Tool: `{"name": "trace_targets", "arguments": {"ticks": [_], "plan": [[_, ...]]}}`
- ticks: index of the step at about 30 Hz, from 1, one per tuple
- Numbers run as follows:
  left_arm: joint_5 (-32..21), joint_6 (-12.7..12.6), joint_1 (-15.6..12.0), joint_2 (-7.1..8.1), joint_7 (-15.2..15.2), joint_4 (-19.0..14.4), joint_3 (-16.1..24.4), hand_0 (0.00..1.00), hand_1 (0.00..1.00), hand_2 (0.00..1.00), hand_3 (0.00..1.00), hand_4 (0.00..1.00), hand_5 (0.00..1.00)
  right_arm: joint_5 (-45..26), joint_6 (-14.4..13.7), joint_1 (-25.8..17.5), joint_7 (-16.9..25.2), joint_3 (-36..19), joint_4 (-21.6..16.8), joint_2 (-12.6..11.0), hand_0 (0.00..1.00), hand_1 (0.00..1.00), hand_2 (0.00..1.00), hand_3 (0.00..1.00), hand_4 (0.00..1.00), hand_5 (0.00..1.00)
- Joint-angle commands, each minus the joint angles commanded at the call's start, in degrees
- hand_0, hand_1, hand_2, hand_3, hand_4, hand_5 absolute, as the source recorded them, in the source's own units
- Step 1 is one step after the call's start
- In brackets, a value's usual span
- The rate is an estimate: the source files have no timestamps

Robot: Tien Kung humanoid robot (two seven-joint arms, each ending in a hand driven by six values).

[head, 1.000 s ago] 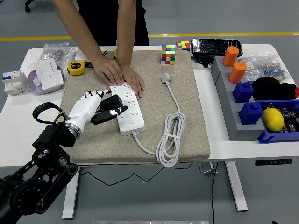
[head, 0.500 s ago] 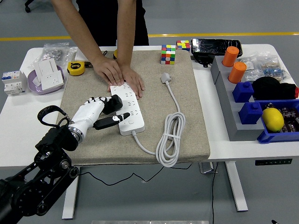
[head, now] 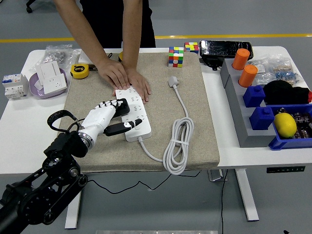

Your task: Pick up the plug,place it near the board,insert it into the board,press the button

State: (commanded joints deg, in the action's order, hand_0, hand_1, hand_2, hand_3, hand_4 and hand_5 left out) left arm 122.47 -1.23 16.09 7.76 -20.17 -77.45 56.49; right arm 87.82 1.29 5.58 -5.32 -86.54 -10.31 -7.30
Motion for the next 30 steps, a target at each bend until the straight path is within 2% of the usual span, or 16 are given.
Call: {"name": "trace_targets", "arguments": {"ticks": [13,16,18,22,23,25,28,29,30], "plan": [[1.5,-0.3,0.2,0.18,0.1,-1.0,0.0,0.998,0.998,0.991,0.922,0.998,0.998,0.1,0.0,-0.1,0.0,0.0,0.0,0.0,0.848,0.757,0.746,0.78,0.998,0.88],[2.3,-0.6,0.1,0.33,0.3,-2.9,0.4,0.998,0.998,0.991,0.922,0.998,0.998,0.2,0.0,-0.2,0.0,-0.1,0.0,0.0,0.848,0.757,0.746,0.78,0.998,0.88],[2.0,-1.2,-0.1,0.55,0.8,-4.9,0.4,0.998,0.998,0.957,0.916,0.998,0.998,0.1,0.0,-0.2,0.0,-0.1,0.0,0.0,0.848,0.757,0.746,0.779,0.998,0.88],[-1.3,-1.7,-0.1,0.66,1.7,-9.9,-0.3,0.998,0.998,0.957,0.916,0.998,0.998,0.2,0.0,-0.1,-0.1,-0.1,0.0,-0.1,0.848,0.757,0.746,0.779,0.998,0.88],[-3.2,-2.1,-0.2,0.7,2.0,-11.6,-0.8,0.697,0.669,0.69,0.909,0.998,0.933,0.1,0.0,0.0,-0.1,-0.1,0.0,-0.1,0.848,0.757,0.746,0.78,0.998,0.879],[-5.0,-1.6,-0.3,0.72,1.3,-14.0,-1.1,0.697,0.669,0.69,0.909,0.998,0.933,0.0,0.0,0.0,0.0,0.0,0.0,0.0,0.848,0.757,0.746,0.78,0.998,0.879],[-4.5,1.4,-0.4,0.91,-1.7,-16.4,-1.1,0.697,0.669,0.69,0.909,0.998,0.933,-0.2,0.0,0.1,0.0,0.1,0.0,0.0,0.848,0.757,0.746,0.78,0.998,0.879],[-3.6,2.1,-0.4,1.01,-2.8,-16.9,-1.1,0.296,0.196,0.29,0.848,0.81,0.441,-0.2,0.0,0.1,0.0,0.1,0.0,0.0,0.847,0.757,0.746,0.78,0.998,0.88],[-2.4,2.9,-0.4,1.1,-3.9,-17.3,-1.1,0.296,0.196,0.29,0.848,0.81,0.441,-0.2,0.0,0.1,-0.1,0.0,0.0,0.0,0.847,0.757,0.746,0.78,0.998,0.88]]}}
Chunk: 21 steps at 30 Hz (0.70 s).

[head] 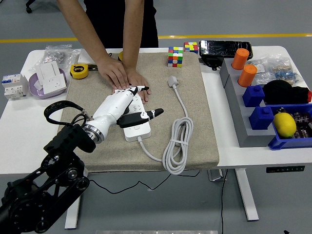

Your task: Pick up the plug,place it near the board,insert it into the board,press the button

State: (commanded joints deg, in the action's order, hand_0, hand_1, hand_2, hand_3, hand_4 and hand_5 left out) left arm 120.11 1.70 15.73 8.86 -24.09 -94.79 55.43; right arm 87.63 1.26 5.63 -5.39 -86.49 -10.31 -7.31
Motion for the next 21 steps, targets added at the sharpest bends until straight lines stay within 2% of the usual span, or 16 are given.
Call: {"name": "trace_targets", "arguments": {"ticks": [4,5,6,10,11,15,17,21], "plan": [[3.7,4.3,0.0,0.07,-3.7,-0.8,0.9,0.296,0.196,0.29,0.848,0.81,0.441,-0.1,0.0,0.0,0.0,0.1,0.0,0.0,0.847,0.757,0.746,0.78,0.998,0.88],[4.0,5.3,0.0,0.09,-4.5,-1.0,1.0,0.179,0.047,0.154,0.799,0.645,0.227,-0.2,0.0,0.0,0.0,0.1,0.0,0.0,0.847,0.757,0.746,0.78,0.998,0.88],[4.2,6.1,0.0,0.11,-5.0,-1.1,1.1,0.179,0.047,0.154,0.799,0.645,0.227,-0.2,0.0,0.0,0.0,0.1,0.0,0.0,0.847,0.757,0.746,0.78,0.998,0.88],[4.2,13.5,0.3,0.32,-9.6,-1.9,1.5,0.179,0.047,0.154,0.799,0.645,0.227,-0.2,0.0,0.0,0.0,0.0,0.0,0.0,0.847,0.757,0.746,0.78,0.998,0.88],[4.3,14.8,0.3,0.34,-10.3,-2.1,1.5,0.159,0.037,0.151,0.775,0.465,0.153,-0.2,0.0,0.1,0.0,0.0,0.0,0.0,0.847,0.757,0.746,0.78,0.998,0.882],[3.2,18.6,0.5,0.19,-12.3,-2.4,1.9,0.159,0.037,0.151,0.775,0.465,0.153,-0.1,0.0,0.1,0.0,0.0,0.0,0.0,0.847,0.757,0.746,0.78,0.998,0.882],[1.9,19.5,0.7,0.16,-12.1,-2.2,1.8,0.152,0.033,0.153,0.768,0.432,0.154,-0.2,0.0,0.1,0.0,0.0,0.0,0.0,0.846,0.757,0.746,0.78,0.998,0.88],[-0.9,19.6,1.0,0.08,-11.0,-0.7,0.9,0.152,0.033,0.153,0.768,0.432,0.154,-0.1,0.0,0.1,0.0,0.1,0.0,-0.1,0.846,0.757,0.746,0.78,0.998,0.88]]}}
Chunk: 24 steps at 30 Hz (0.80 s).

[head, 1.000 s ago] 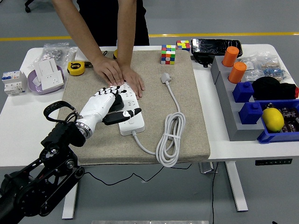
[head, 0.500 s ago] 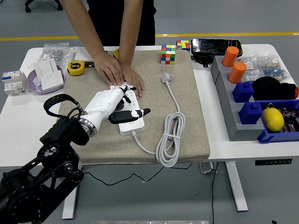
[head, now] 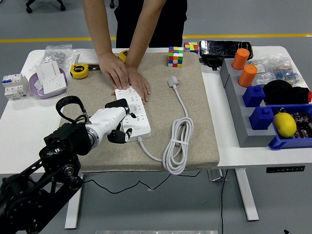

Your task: Pick up the plug,place it near the board,insert it into the board,press the button

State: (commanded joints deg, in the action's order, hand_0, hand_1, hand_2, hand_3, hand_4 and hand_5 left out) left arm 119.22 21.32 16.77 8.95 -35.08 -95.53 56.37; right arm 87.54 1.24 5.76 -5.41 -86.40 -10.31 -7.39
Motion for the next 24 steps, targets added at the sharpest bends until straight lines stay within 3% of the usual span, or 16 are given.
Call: {"name": "trace_targets", "arguments": {"ticks": [14,24], "plan": [[-0.5,-1.5,0.7,-0.82,1.7,6.4,-1.7,0.15,0.033,0.155,0.8,0.411,0.126,0.4,0.1,-0.2,-0.1,0.0,0.0,-0.1,0.847,0.756,0.745,0.78,0.998,0.88],[0.2,-2.9,0.9,-1.4,2.7,8.7,-1.9,0.151,0.033,0.155,0.796,0.404,0.126,0.3,0.1,-0.2,-0.1,0.1,0.0,-0.1,0.847,0.757,0.745,0.78,0.998,0.88]]}}
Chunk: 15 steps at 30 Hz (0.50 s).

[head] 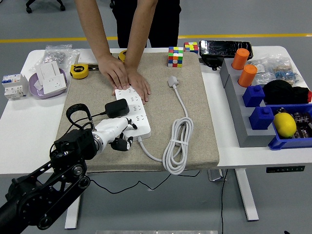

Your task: Pick up the plug,place it near the board,insert it into the board,press the button

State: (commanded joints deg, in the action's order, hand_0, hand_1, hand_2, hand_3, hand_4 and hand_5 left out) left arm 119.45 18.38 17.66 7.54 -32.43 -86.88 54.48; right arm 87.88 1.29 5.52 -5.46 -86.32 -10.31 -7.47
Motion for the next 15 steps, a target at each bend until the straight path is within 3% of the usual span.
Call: {"name": "trace_targets", "arguments": {"ticks": [15], "plan": [[1.0,-0.9,0.4,-0.82,0.6,-0.2,0.2,0.151,0.032,0.156,0.787,0.399,0.127,0.0,0.0,0.1,0.0,-0.2,0.0,0.1,0.847,0.757,0.745,0.78,0.998,0.877]]}}
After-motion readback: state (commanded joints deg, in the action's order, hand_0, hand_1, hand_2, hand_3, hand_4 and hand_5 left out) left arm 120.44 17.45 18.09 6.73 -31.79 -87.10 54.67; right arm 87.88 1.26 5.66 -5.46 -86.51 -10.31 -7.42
